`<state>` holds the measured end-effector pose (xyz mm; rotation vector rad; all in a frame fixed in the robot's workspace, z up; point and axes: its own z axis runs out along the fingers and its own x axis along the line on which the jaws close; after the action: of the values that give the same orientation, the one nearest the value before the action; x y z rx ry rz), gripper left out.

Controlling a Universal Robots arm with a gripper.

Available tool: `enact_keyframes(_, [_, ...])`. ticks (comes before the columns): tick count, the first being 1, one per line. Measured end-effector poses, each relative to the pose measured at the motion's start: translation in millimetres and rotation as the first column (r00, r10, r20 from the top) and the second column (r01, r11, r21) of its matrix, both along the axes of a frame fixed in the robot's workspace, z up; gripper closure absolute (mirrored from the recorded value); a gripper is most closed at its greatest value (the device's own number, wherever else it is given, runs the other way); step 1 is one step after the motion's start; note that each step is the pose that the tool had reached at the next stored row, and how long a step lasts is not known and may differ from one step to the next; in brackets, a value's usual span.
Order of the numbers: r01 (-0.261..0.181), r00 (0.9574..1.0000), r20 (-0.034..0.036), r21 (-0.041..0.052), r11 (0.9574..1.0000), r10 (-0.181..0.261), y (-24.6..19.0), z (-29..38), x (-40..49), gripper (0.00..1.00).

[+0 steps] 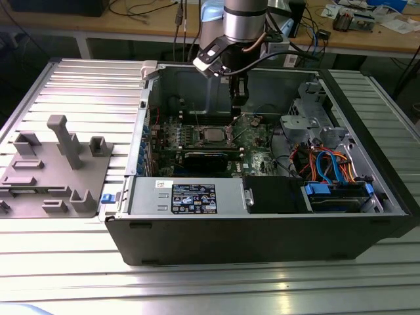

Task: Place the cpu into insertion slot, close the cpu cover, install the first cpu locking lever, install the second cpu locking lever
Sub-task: 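Close the cpu cover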

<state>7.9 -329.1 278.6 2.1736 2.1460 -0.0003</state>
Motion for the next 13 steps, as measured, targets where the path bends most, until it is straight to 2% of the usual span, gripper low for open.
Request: enact_keyframes(13, [0.0,1.0,0.0,-0.0021,1.0,0.0,0.0,0.0,9.2,0.89])
